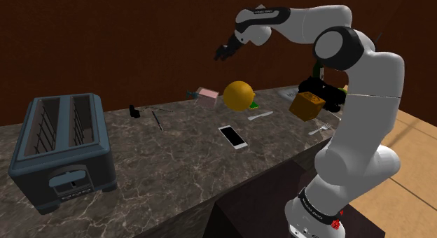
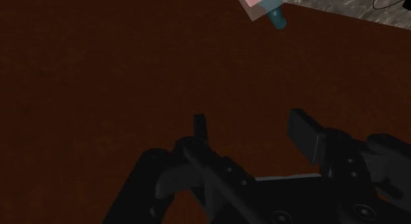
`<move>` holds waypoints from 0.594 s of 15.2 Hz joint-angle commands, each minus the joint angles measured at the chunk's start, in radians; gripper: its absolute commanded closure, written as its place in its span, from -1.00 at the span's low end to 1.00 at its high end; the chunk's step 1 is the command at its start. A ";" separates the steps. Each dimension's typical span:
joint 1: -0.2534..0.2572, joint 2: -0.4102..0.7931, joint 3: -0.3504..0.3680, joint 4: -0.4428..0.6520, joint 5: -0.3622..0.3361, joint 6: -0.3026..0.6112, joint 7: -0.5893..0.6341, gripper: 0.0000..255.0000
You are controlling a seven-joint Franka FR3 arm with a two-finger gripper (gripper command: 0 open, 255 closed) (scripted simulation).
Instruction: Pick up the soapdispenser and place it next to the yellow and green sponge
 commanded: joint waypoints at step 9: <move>0.255 0.204 -0.088 0.198 -0.365 -0.117 0.087 -1.00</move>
